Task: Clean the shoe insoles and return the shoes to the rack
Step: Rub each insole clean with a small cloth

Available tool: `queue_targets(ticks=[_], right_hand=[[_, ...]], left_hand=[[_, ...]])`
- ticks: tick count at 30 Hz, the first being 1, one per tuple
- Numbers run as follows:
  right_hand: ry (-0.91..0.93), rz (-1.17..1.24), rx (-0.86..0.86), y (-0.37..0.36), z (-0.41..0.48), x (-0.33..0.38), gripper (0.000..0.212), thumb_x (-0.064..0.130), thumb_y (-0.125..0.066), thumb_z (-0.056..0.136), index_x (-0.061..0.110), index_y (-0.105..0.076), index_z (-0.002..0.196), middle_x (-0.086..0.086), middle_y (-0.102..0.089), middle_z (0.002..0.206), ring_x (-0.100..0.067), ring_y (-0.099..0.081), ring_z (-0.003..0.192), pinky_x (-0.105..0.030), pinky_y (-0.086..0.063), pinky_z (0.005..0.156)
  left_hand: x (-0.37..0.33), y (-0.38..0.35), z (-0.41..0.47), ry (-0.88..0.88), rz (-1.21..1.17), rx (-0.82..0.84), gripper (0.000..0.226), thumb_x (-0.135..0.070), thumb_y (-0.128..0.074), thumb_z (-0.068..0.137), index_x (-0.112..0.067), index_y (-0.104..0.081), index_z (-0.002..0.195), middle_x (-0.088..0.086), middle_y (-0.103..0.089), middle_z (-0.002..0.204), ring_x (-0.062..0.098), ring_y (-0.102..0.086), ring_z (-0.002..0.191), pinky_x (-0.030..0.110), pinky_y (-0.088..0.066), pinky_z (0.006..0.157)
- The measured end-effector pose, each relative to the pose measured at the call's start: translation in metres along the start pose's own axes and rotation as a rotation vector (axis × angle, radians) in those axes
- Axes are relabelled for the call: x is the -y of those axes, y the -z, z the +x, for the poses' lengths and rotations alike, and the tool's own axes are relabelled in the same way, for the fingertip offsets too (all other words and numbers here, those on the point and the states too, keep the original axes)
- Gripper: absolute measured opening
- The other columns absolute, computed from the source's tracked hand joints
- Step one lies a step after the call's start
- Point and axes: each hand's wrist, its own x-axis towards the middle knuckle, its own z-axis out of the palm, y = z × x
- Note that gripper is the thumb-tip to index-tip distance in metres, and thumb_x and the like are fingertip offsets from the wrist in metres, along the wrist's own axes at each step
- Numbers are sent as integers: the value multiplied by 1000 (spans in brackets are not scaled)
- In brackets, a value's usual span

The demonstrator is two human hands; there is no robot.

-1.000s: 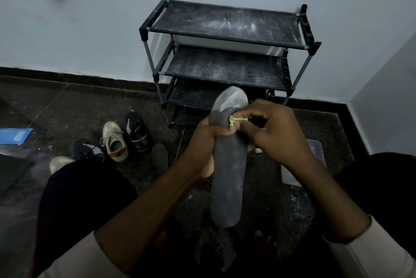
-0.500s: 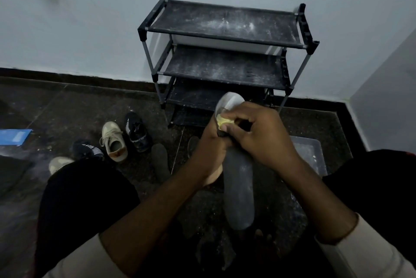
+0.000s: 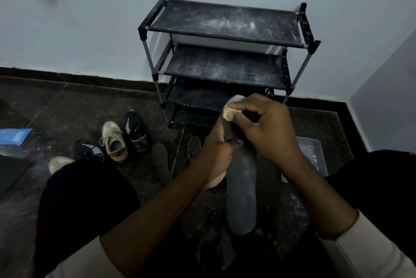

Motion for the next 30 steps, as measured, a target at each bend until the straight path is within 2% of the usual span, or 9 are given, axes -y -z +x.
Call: queue_targets(ticks=[3,5,8,13,16,18,23,27,30], right_hand=[[12,22,102,-1,-6,3,20,8,-78,88,13,-79,107,5,-73,102,-2,-69,93,-23,-57,83],[5,15,59,2,-4,0,18,8,-77,88,13,-80,105,6,-73,100,-2,-69,92,-23,-57,83],[-12,-21,-61,7,3,-2,16,10,-77,88,13,-80,103,6,-74,98,-2,-69,91,-21,-56,83],[5,-20,39,0,-5,3,18,10,-78,87,14,-80,105,5,-74,101,-2,-69,93,-21,-55,84],[-57,-40,-88,9,3,-3,14,15,-77,89,15,-80,103,6,-74,97,-2,-69,88,-23,-57,81],[-88,-40,-136,13,7,-5,13,17,-77,90,16,-80,103,6,-74,96,-2,-69,87,-23,-57,80],[-52,-34,17,-1,-4,4,16,14,-78,88,15,-80,103,7,-74,97,1,-68,89,-13,-52,80],[-134,-18,-140,17,10,-8,12,17,-77,90,16,-80,101,7,-75,95,-2,-70,86,-27,-59,79],[-129,-6,-73,14,6,-4,12,17,-78,89,16,-80,101,9,-74,96,-1,-70,88,-22,-57,80]], left_hand=[[0,0,0,-18,-8,-26,79,16,-43,92,-24,-24,158,9,-39,158,24,-40,145,55,-32,119],[0,0,-2,-5,-2,-23,84,19,-41,91,-28,-24,157,7,-41,157,24,-42,143,55,-33,117],[-1,-5,-4,35,-42,3,81,14,-45,90,-32,-30,155,15,-50,148,35,-52,133,64,-42,107],[1,-5,-4,44,-11,-30,82,15,-43,93,-36,-27,156,6,-44,155,26,-44,142,60,-34,115],[-2,-7,-7,68,-53,3,84,18,-41,93,-41,-31,152,1,-56,144,29,-57,129,63,-47,103],[-3,-10,-8,81,-61,12,85,19,-40,93,-41,-31,152,-1,-56,144,27,-59,127,64,-50,97],[-2,-10,-7,67,-16,-23,78,15,-43,92,-31,-31,154,7,-51,149,25,-51,136,59,-40,112],[-6,-10,-10,67,-60,28,83,22,-38,93,-38,-33,151,-3,-58,141,28,-63,122,64,-52,94],[-5,-11,-10,68,-29,17,84,20,-38,94,-38,-30,153,2,-55,144,31,-60,125,64,-50,97]])
